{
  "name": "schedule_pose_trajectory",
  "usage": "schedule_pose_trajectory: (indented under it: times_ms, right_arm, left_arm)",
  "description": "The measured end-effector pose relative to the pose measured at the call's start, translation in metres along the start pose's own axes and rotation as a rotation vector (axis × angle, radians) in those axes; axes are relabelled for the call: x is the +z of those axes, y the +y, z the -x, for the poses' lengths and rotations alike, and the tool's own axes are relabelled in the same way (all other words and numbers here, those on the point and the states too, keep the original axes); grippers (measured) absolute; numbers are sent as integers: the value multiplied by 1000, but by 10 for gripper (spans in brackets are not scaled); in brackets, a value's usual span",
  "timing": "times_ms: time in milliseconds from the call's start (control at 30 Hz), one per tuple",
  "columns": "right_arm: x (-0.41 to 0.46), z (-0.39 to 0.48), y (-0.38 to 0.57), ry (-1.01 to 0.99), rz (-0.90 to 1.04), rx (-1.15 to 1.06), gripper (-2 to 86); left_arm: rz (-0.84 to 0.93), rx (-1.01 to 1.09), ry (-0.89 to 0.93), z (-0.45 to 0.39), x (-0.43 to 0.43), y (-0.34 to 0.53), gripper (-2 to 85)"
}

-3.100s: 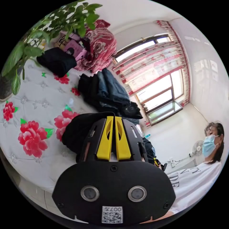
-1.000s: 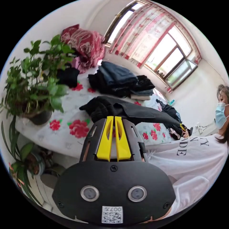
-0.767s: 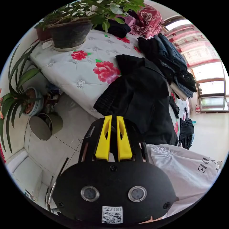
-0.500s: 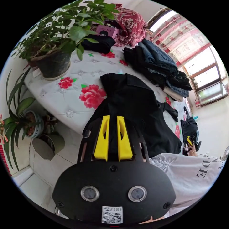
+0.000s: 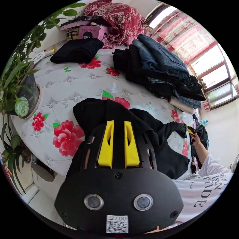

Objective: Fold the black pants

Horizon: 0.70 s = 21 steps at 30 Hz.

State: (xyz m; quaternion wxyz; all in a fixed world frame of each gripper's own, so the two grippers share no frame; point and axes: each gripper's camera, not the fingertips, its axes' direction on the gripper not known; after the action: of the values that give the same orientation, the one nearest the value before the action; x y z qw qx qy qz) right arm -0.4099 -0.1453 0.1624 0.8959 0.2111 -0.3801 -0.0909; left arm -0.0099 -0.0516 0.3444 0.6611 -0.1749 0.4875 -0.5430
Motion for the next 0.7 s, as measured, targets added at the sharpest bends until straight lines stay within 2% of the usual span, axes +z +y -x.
schedule_pose_trajectory:
  times_ms: [100, 167, 233, 367, 400, 500, 533, 633, 700]
  right_arm:
    - [10, 14, -11, 93, 3, -26, 83]
    - [11, 26, -18, 72, 58, -88, 63]
    - [-13, 37, -25, 42, 12, -146, 49]
    - [-169, 43, -3, -122, -458, -232, 41]
    - [-217, 46, 20, -101, -596, -297, 45]
    - [-291, 40, 82, 20, -762, -413, 64]
    - [-297, 35, 92, 55, -758, -408, 69]
    - [-273, -17, 120, 192, -554, -161, 81]
    - [-225, -72, 139, 176, -246, 103, 83]
  left_arm:
    - [-57, 28, 61, -9, 1, -18, 94]
    - [-74, 49, 67, -18, 3, -33, 100]
    - [-47, 71, 32, -28, 13, -51, 109]
    - [85, 159, -28, -57, 45, -84, 127]
    - [68, 190, -15, -67, 43, -86, 120]
    - [3, 257, -10, -90, 34, -81, 110]
    - [-1, 265, -8, -93, 34, -81, 110]
    - [-6, 275, 10, -104, 37, -82, 106]
    - [8, 265, 27, -111, 41, -90, 102]
